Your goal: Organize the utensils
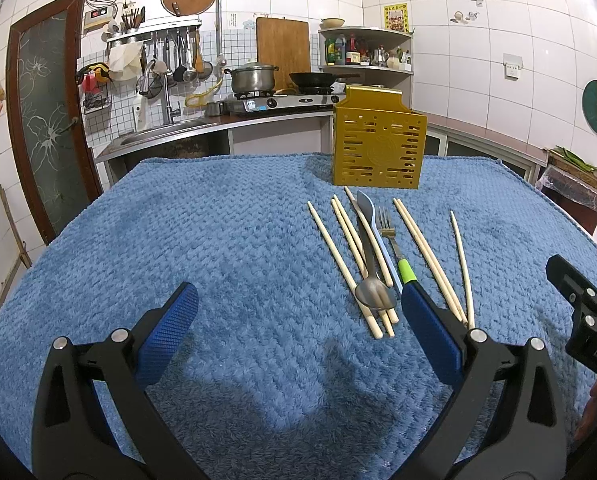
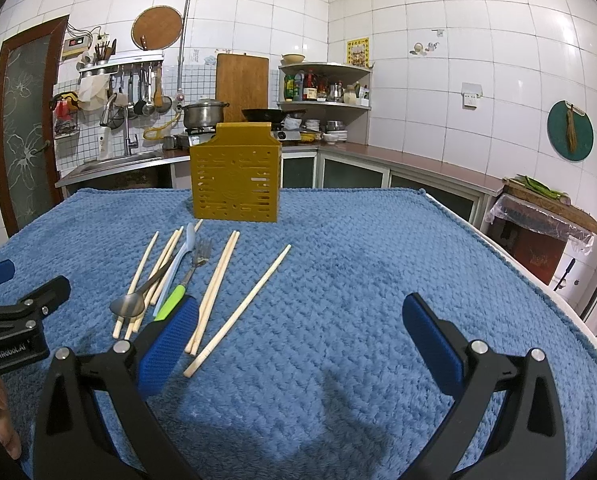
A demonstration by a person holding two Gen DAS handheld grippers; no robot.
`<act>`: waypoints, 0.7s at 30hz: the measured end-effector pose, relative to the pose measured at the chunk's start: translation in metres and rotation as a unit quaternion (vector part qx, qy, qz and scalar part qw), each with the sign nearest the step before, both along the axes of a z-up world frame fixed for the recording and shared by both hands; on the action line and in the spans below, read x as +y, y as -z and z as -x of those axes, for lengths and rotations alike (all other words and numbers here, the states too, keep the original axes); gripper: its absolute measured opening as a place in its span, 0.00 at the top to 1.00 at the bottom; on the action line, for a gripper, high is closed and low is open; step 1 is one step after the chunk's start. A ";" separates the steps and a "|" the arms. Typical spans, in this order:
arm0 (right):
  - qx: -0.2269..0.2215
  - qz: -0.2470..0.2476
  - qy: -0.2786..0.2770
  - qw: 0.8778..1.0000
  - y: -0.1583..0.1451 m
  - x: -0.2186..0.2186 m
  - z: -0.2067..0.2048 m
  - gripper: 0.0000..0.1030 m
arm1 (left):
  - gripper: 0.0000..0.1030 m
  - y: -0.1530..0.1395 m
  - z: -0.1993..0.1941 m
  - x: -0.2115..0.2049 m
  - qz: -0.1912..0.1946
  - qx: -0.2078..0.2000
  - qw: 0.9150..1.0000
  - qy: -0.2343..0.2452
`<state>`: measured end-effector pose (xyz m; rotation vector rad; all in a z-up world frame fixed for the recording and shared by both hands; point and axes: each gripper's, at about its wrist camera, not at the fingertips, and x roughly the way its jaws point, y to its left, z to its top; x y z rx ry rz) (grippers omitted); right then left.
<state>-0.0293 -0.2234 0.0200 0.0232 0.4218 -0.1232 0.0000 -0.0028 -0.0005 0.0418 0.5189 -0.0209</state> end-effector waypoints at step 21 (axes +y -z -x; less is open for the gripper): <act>0.017 -0.017 -0.005 1.000 0.000 -0.008 -0.008 0.04 | 0.05 0.007 -0.009 0.002 0.008 0.026 1.000 -0.008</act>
